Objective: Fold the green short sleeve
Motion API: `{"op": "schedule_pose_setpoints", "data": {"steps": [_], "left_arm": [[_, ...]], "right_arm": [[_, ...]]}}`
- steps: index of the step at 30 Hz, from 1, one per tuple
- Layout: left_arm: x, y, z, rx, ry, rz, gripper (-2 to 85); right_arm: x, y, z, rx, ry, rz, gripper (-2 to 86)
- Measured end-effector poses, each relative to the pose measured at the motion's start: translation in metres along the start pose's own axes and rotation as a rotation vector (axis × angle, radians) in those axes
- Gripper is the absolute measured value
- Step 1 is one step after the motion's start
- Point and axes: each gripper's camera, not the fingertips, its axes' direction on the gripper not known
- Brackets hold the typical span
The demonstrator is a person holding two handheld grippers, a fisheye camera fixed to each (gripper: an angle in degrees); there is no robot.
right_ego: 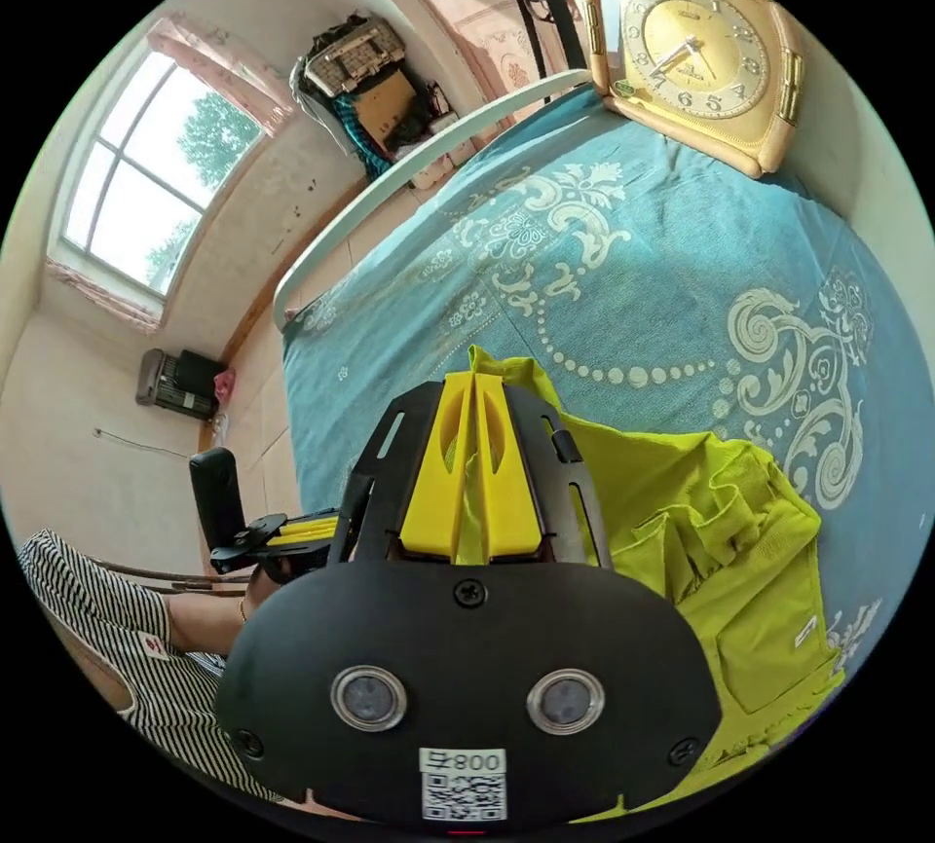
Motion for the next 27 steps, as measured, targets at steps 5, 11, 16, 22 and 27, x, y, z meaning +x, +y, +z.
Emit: {"op": "schedule_pose_setpoints", "data": {"steps": [5,11,16,22,27], "left_arm": [[0.056,0.002,0.019,-0.077,-0.068,0.262,1.0],[0.054,-0.016,0.055,-0.170,-0.066,0.196,8.0],[0.051,-0.051,0.095,-0.278,-0.017,0.159,8.6],[0.071,-0.070,0.133,-0.399,-0.131,0.193,2.1],[0.090,-0.068,0.116,-0.255,-0.107,0.217,1.5]], "right_arm": [[0.081,0.055,-0.078,0.108,-0.164,0.117,0.1],[0.184,0.128,-0.117,0.164,-0.236,0.311,0.1],[0.237,0.162,-0.128,0.185,-0.309,0.359,0.1],[0.276,0.178,-0.147,0.209,-0.352,0.353,0.1],[0.305,0.194,-0.161,0.239,-0.395,0.352,0.1]]}}
